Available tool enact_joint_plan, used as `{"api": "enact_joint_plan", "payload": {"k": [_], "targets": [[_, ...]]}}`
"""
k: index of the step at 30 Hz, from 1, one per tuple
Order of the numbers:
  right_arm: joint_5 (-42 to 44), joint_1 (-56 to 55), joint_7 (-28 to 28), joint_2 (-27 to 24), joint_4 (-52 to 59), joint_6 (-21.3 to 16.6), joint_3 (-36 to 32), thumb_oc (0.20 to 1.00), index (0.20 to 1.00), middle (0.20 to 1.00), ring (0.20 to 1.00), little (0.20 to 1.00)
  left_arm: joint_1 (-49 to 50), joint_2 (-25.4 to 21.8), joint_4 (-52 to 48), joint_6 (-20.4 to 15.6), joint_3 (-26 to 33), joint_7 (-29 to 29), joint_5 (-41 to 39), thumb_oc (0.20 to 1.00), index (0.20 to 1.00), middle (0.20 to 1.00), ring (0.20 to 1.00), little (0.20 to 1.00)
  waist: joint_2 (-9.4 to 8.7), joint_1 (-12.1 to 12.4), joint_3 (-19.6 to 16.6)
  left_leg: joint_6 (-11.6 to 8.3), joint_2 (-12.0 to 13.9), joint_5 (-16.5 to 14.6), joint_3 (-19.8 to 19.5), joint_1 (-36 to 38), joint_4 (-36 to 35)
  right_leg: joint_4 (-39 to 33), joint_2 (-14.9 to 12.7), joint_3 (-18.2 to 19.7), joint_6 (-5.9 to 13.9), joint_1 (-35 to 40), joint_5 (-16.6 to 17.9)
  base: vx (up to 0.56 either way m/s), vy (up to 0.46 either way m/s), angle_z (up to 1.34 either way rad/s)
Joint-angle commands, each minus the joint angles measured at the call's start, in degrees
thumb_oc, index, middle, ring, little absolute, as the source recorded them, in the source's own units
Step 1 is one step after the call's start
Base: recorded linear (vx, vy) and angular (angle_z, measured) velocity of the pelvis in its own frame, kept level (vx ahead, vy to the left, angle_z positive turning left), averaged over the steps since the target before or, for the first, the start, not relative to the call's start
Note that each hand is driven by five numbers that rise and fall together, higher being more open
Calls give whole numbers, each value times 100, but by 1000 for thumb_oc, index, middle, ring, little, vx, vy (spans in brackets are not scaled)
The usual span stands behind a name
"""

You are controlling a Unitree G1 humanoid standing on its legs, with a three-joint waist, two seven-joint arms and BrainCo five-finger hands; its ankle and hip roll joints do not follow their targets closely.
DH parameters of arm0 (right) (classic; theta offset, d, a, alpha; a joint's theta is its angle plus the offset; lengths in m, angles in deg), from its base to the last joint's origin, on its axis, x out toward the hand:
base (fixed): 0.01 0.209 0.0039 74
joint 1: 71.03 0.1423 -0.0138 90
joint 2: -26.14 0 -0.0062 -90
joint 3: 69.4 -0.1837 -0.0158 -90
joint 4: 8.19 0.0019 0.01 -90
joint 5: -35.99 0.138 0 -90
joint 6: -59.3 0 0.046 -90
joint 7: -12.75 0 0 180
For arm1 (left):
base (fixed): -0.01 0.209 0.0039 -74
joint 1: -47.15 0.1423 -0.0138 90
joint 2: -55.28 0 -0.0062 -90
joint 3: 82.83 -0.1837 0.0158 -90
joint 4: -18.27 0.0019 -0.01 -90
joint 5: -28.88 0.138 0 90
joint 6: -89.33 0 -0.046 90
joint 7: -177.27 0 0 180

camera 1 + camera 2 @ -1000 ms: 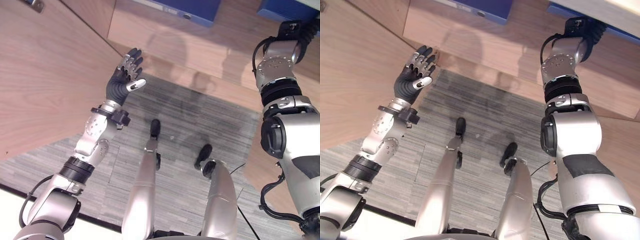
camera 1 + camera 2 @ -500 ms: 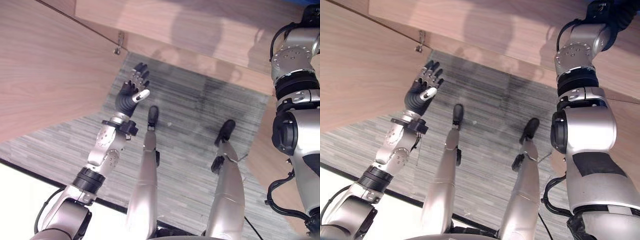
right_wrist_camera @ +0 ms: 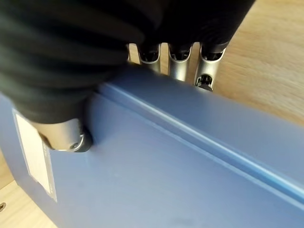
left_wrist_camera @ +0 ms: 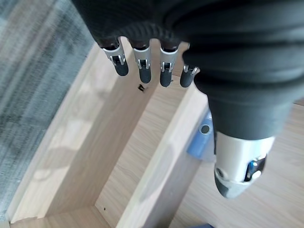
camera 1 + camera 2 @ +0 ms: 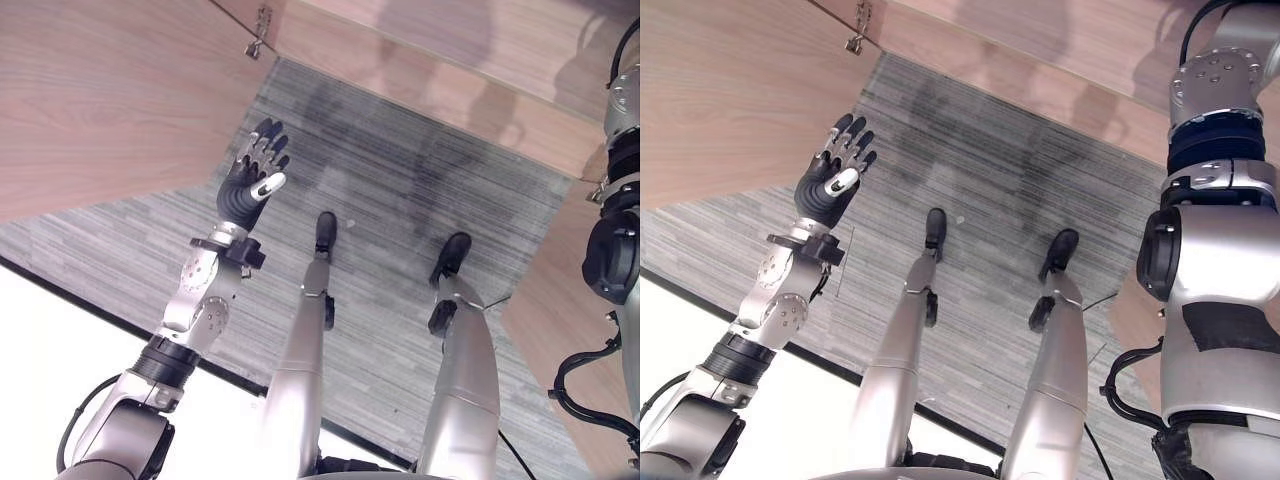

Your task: Put the empty folder in the office cabinet

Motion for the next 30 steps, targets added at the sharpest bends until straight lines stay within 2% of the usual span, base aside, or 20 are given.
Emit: {"api": "enact_joint_plan", "payload": {"k": [1, 10, 18, 23, 24, 25, 30], "targets": [[-264, 444, -309, -301, -30, 333, 891, 200, 200, 200, 200, 200, 125, -70, -346, -203, 2, 79, 105, 1000, 1000, 1000, 1000, 1000, -57, 85, -366, 131, 103, -887, 168, 205, 407, -191, 107, -244, 419, 674, -682, 30, 42, -2], [-44, 419, -410, -45, -38, 330, 852, 200, 200, 200, 200, 200, 137, -167, -507, -234, 54, 72, 109, 1000, 1000, 1000, 1000, 1000, -22, 38, -413, 156, 108, -982, 196, 228, 364, -36, 116, -197, 430, 607, -817, 31, 25, -1], [69, 563, -564, -143, -283, 461, 972, 200, 200, 200, 200, 200, 233, -225, -573, -222, 73, 111, 99, 1000, 1000, 1000, 1000, 1000, -37, 65, -475, 168, 101, -1063, 154, 243, 453, 256, 101, -215, 396, 531, -975, 18, 0, 0], [120, 595, -613, -195, -377, 552, 1072, 200, 200, 200, 200, 200, 215, -301, -665, -231, 61, 88, 123, 1000, 1000, 1000, 1000, 1000, -72, 71, -475, 160, 127, -1241, 87, 234, 832, 687, 111, -197, 309, 484, -1256, 16, -67, 7], [101, 574, -618, -205, -426, 617, 1088, 595, 595, 595, 595, 595, 250, -316, -698, -246, 90, 51, 103, 1000, 1000, 1000, 1000, 1000, -108, 73, -451, 167, 129, -1380, 32, 210, 1158, 938, 84, -219, 252, 491, -1384, 29, -58, 11], [102, 575, -621, -205, -430, 622, 1087, 1000, 1000, 1000, 1000, 1000, 254, -318, -702, -246, 91, 50, 104, 1000, 1000, 1000, 1000, 1000, -107, 69, -447, 166, 127, -1397, 28, 203, 1185, 958, 80, -219, 251, 489, -1398, 40, -76, 12], [28, 712, -545, -234, -773, 906, 1296, 1000, 1000, 1000, 1000, 1000, 313, -348, -686, -228, 42, -49, 108, 1000, 1000, 1000, 1000, 1000, -152, 78, -431, 145, 190, -1473, -59, 214, 1330, 1156, 63, -278, 221, 500, -1541, 24, -63, 6]]}}
